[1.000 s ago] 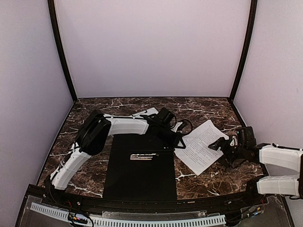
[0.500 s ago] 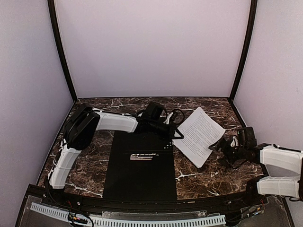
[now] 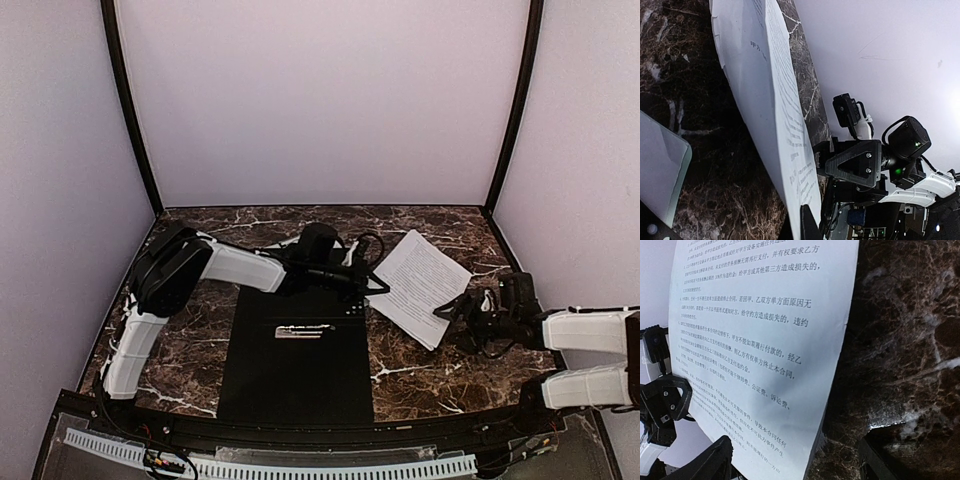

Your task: Put the files into the folder

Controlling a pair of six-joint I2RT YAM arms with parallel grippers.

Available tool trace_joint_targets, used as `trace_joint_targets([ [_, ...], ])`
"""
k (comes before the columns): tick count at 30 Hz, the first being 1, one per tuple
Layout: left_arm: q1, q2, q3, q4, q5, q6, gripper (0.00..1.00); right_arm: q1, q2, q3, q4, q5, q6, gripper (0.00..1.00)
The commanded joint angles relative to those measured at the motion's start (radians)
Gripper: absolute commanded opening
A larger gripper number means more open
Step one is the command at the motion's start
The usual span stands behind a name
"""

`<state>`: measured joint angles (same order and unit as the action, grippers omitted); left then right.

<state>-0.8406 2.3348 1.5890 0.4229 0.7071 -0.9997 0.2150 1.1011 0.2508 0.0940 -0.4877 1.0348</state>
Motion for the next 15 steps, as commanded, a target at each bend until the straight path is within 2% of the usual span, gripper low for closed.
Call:
trace_joint_targets([
  [1,-0.002,-0.107,-0.034,0.102,0.026,-0.073,0.01,0.001,0.018,-0.038,0.106,-0.041,0.043,0.84],
  [5,-0.003,-0.117,-0.073,0.175,0.020,-0.126,0.01,0.002,0.041,-0.041,0.145,-0.053,0.056,0.80],
  [15,-0.020,-0.138,-0.157,0.215,0.002,-0.150,0.01,0.001,0.111,-0.038,0.296,-0.085,0.100,0.70],
])
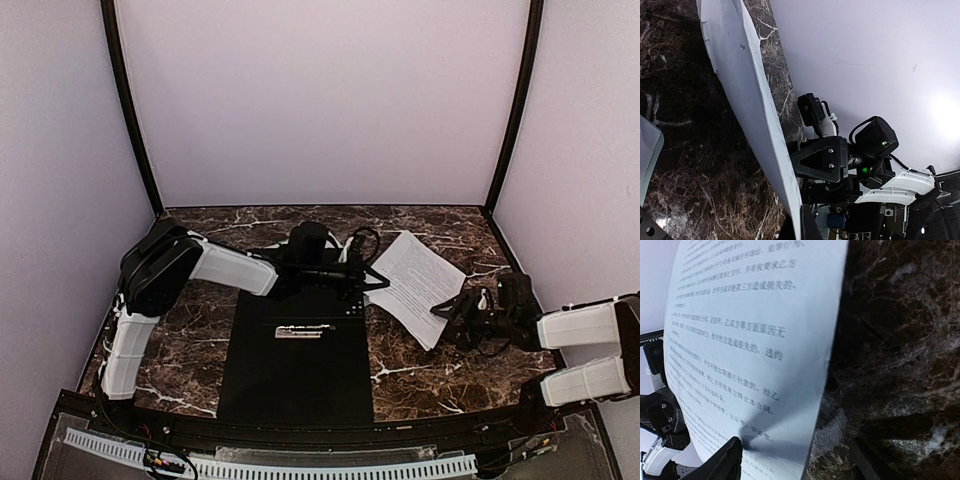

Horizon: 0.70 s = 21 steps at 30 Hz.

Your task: Put the files into the folder

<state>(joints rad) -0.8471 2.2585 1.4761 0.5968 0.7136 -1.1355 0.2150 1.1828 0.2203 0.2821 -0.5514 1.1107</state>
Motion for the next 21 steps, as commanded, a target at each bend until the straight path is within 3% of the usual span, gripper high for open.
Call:
trace_joint_targets([
  [1,-0.015,-0.063,-0.051,0.044,-0.008,-0.018,0.01,0.002,0.042,-0.007,0.128,-0.025,0.033,0.69],
  [12,-0.023,-0.074,-0.101,0.042,-0.015,-0.002,0.01,0.009,0.128,-0.018,0.311,-0.064,0.087,0.55],
  [18,-0.020,-0.084,-0.109,-0.017,-0.025,0.059,0.01,0.009,0.079,-0.018,0.303,-0.051,0.091,0.31],
  [21,-0.018,-0.087,-0.096,-0.063,-0.028,0.093,0.02,0.009,0.060,-0.012,0.290,-0.048,0.093,0.13],
])
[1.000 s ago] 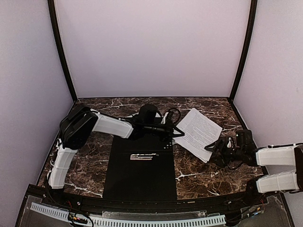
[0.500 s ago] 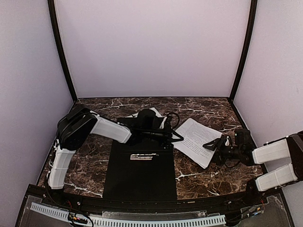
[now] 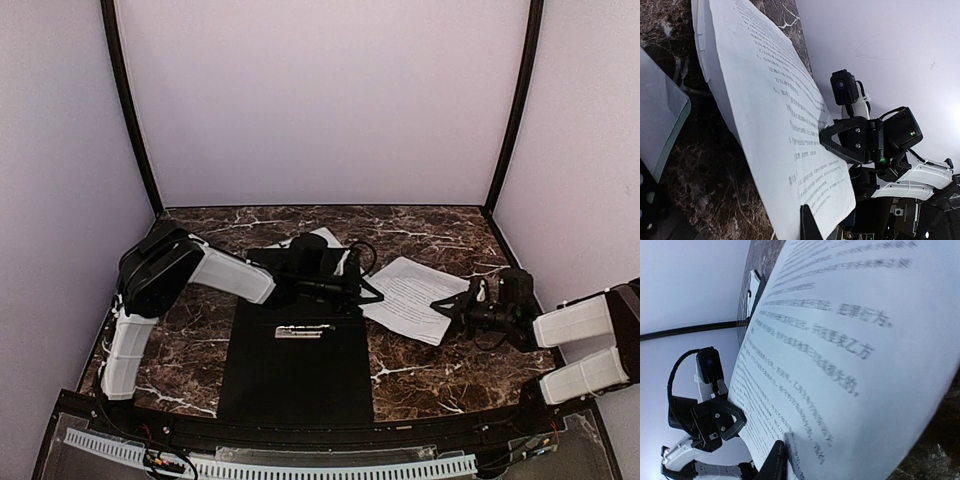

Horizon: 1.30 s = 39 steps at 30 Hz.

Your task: Put the files into the folder

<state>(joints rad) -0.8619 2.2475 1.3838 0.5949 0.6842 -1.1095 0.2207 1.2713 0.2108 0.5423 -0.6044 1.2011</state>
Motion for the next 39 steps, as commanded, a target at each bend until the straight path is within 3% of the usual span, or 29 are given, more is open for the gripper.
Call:
trace_joint_targets([
  [1,0.000,-0.077,0.000,-0.070,0.001,0.087,0.04,0.003,-0.037,0.002,0.024,0.005,0.002,0.07],
  [2,0.002,-0.081,0.005,-0.088,-0.002,0.094,0.06,0.003,-0.045,0.004,0.017,0.008,0.004,0.00],
  [4,0.014,-0.088,0.012,-0.115,-0.007,0.120,0.15,0.003,-0.062,0.012,0.004,0.014,0.005,0.00],
  [7,0.038,-0.114,0.011,-0.174,-0.034,0.190,0.47,0.003,-0.099,0.026,-0.025,0.033,-0.001,0.00],
  [9,0.049,-0.150,0.000,-0.235,-0.077,0.249,0.58,0.003,-0.127,0.041,-0.046,0.049,-0.005,0.00],
  [14,0.053,-0.263,-0.054,-0.359,-0.202,0.351,0.73,0.004,-0.186,0.065,-0.073,0.096,-0.004,0.00],
  [18,0.035,-0.327,-0.140,-0.335,-0.262,0.330,0.77,0.004,-0.207,0.069,-0.047,0.119,0.015,0.00],
  [25,-0.058,-0.356,-0.302,-0.074,-0.292,0.076,0.78,0.017,-0.228,0.082,-0.018,0.172,0.031,0.00],
  [39,-0.107,-0.265,-0.264,0.080,-0.319,-0.150,0.81,0.067,-0.244,0.052,0.020,0.208,0.049,0.00],
])
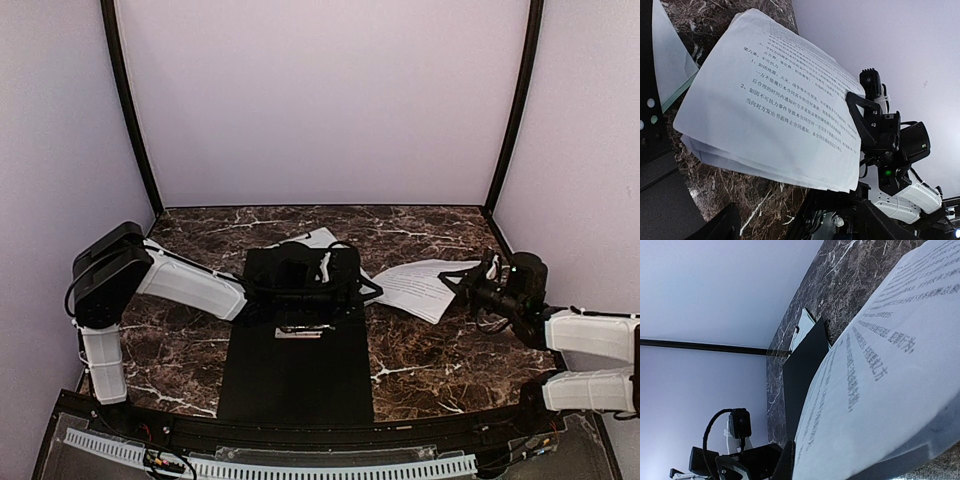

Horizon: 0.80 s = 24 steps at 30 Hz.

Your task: Put the files into the folder

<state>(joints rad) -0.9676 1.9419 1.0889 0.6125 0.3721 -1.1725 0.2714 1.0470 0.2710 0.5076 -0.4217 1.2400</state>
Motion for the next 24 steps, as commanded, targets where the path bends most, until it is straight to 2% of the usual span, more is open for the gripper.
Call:
trace_joint_targets([
  [1,-0.003,0.056,0.042,0.068,-0.003,-0.095,0.81,0.018,-0.022,-0.009,0.053,0.027,0.009,0.00],
  [24,-0.014,0.158,0.167,0.066,-0.018,-0.141,0.77,0.075,-0.040,-0.026,0.050,0.061,0.005,0.00],
])
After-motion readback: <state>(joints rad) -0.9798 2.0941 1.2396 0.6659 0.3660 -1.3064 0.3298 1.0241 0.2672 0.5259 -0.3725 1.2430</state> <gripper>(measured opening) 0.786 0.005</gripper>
